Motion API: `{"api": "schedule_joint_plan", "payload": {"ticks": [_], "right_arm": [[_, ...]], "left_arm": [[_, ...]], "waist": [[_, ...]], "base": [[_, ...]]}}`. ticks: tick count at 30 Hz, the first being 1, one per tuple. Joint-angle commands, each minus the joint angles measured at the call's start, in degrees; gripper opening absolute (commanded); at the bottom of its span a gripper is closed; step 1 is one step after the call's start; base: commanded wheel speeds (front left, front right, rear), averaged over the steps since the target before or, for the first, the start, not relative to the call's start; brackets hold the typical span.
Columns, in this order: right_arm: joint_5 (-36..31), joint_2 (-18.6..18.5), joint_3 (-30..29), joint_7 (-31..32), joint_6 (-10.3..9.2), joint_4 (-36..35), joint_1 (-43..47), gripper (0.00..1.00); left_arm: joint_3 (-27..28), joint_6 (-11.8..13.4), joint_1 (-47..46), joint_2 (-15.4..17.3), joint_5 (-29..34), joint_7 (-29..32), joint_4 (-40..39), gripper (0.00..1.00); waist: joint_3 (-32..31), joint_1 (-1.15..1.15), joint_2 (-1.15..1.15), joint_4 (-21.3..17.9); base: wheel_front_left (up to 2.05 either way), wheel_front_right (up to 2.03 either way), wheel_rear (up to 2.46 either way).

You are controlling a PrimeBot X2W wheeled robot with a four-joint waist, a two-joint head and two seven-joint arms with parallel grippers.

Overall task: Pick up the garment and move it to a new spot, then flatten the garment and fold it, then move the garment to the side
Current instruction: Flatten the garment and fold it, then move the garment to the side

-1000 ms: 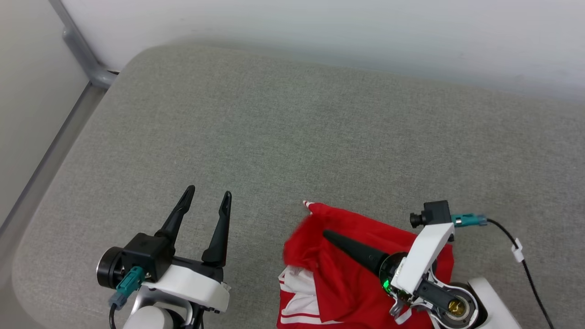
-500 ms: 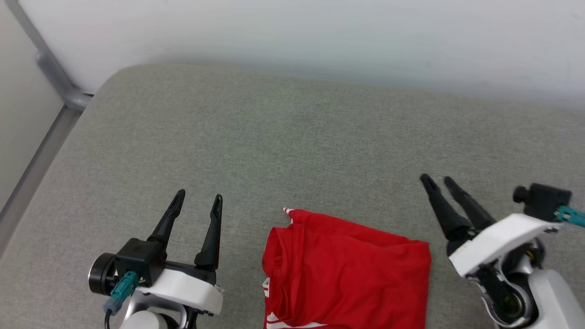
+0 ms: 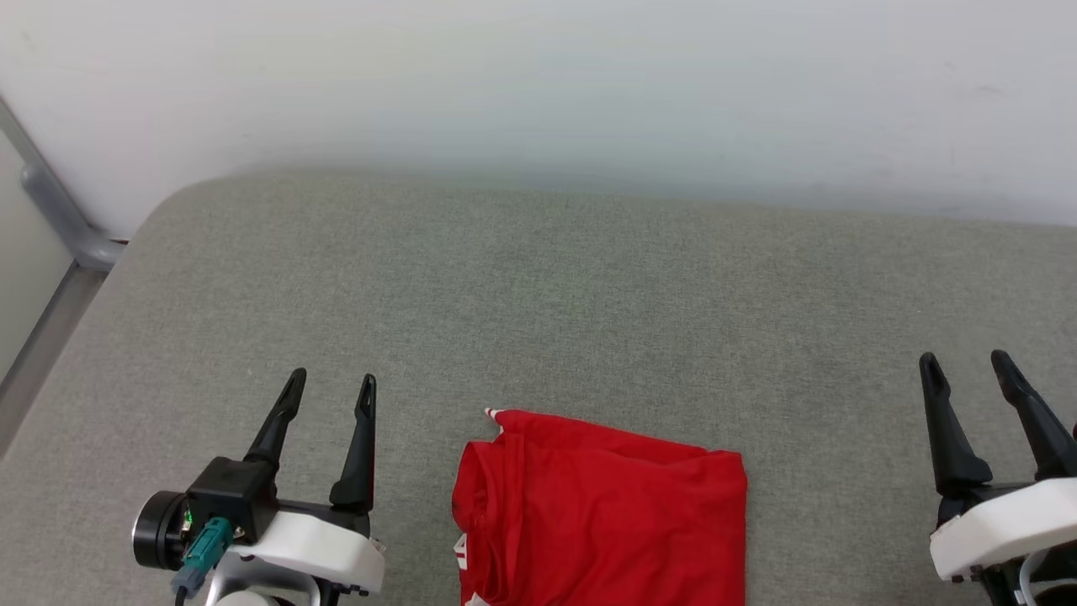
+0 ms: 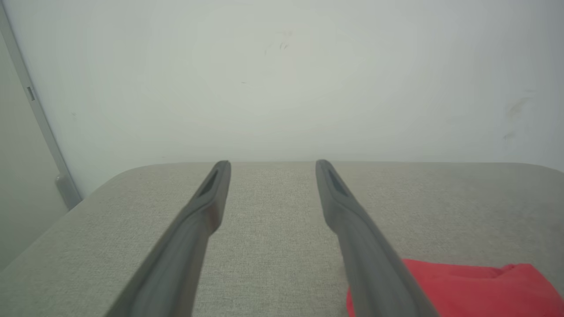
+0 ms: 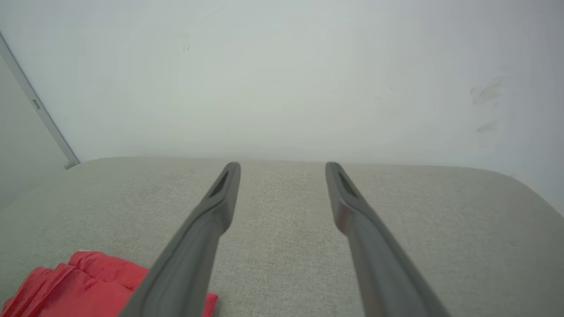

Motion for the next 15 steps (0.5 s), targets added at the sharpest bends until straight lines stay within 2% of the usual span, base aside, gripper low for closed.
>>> {"api": "schedule_joint_plan", "payload": {"ticks": [1, 7, 15], "right_arm": [[-1.2, 0.08, 0.04, -0.61, -0.03, -0.68, 0.96, 1.0], [-5.73, 0.82, 1.89, -0.73, -0.03, -2.51, 6.03, 1.0], [-6.64, 2.27, 2.42, -1.14, -0.03, -3.14, 8.47, 1.0]], "left_arm": [[0.08, 0.17, 0.98, 0.17, 0.33, -0.13, 0.09, 1.0], [-0.44, 0.36, 2.55, 0.68, 0.0, 0.49, 0.88, 1.0], [-0.45, 0.9, 3.65, 0.84, -0.22, 0.32, 1.3, 1.0]], "waist": [[-0.71, 0.0, 0.0, -0.57], [-2.32, 0.0, 0.0, -1.9], [-2.39, 0.0, 0.0, -2.7]], "base": [[0.0, 0.0, 0.0], [0.0, 0.0, 0.0], [0.0, 0.0, 0.0]]}}
